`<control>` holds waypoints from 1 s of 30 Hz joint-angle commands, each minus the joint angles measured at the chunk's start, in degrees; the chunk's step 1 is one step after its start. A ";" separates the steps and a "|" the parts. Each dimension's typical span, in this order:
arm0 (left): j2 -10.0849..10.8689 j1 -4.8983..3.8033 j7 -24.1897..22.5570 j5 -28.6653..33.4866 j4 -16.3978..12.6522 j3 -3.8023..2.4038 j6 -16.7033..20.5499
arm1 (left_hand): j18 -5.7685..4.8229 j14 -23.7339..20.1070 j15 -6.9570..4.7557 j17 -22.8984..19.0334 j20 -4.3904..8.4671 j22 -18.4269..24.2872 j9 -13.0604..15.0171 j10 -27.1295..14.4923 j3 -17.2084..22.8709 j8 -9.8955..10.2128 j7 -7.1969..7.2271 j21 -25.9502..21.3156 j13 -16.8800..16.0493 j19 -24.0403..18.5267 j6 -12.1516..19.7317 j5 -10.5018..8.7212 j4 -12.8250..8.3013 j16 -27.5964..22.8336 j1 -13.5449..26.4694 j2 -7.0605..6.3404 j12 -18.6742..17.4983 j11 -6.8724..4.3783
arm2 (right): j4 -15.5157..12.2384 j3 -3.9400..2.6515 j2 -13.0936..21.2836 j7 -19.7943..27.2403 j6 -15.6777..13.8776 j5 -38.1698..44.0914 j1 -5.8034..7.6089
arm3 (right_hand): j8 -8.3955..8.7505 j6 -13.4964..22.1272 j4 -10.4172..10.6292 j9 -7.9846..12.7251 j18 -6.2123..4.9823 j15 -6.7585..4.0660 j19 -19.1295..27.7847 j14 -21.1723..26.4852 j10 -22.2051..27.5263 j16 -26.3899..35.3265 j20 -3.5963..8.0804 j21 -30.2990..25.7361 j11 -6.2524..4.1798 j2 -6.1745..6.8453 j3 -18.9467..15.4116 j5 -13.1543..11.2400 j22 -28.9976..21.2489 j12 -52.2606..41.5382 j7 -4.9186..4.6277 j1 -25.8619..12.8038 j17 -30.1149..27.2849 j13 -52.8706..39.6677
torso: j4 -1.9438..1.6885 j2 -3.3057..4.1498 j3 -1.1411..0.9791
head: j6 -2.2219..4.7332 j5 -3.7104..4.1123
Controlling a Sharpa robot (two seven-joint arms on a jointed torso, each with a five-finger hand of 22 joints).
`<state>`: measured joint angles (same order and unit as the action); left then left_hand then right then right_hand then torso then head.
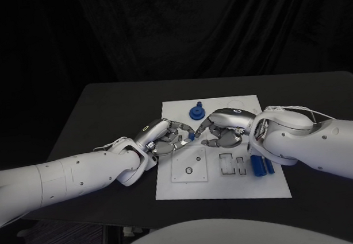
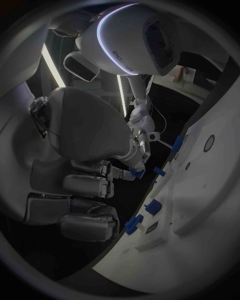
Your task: Assemble the parts on the task board
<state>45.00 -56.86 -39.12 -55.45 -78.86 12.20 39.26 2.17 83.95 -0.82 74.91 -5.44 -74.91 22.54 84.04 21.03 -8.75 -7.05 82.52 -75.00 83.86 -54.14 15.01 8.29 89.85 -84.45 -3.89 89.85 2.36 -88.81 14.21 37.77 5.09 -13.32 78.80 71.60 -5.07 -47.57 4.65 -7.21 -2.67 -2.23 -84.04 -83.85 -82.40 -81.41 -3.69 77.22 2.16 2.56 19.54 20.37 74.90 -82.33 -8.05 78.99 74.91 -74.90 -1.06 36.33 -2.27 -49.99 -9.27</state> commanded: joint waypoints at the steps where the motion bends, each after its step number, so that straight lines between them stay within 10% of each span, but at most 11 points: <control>1: -0.35 -0.04 -0.76 0.35 -0.15 -0.05 -1.07 | -0.50 6.05 -0.08 15.09 0.17 -12.91 0.03 5.96 0.10 -0.12 0.01 0.24 -15.00 2.52 -0.18 0.19 0.33 0.15 -0.58 0.04 0.15 -0.04 | -0.19 -0.07 -0.33 -0.09 -0.01 0.06 -0.15 | 0.30 0.33 -0.13 0.08 -0.28 0.06 -0.99 -3.31 0.32 -0.03 -0.36 -0.05 -0.26 -0.08 0.25 -0.14 11.22 -0.12 0.10 -0.47 2.02 -4.39 | -0.01 -0.02 -0.01 | -0.01 -0.04; 30: -0.36 -0.04 -0.01 0.34 0.21 -0.05 -1.31 | -0.46 6.05 -0.16 15.09 0.15 -12.88 0.41 5.96 -0.27 -1.10 0.39 0.23 -15.00 2.45 -2.47 1.08 0.03 0.15 -1.93 0.28 0.15 -0.27 | -0.11 -0.07 -0.05 -0.32 0.39 0.06 -0.15 | 0.40 0.47 -0.12 0.12 -0.30 0.03 -0.96 -3.30 0.31 0.00 -0.33 -0.15 -0.27 -0.11 0.28 -0.15 11.19 -0.13 0.10 -0.51 1.98 -4.40 | 0.00 0.01 0.00 | -0.01 -0.22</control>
<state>44.76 -56.86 -38.70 -55.40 -78.46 12.21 38.23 2.16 83.95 -0.82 74.91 -5.43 -74.91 22.43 84.04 20.93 -8.93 -7.75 82.52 -75.00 83.86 -54.90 15.74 8.20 89.85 -85.74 -3.97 89.85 2.36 -88.73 14.16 37.67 5.09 -13.30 78.80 71.60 -4.98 -47.56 4.65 -7.02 -2.67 -2.24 -84.04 -83.85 -82.40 -81.41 -3.69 77.22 2.16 2.56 19.54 20.37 74.95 -82.33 -8.04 79.00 74.91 -74.90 -1.06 36.32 -2.27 -49.99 -9.41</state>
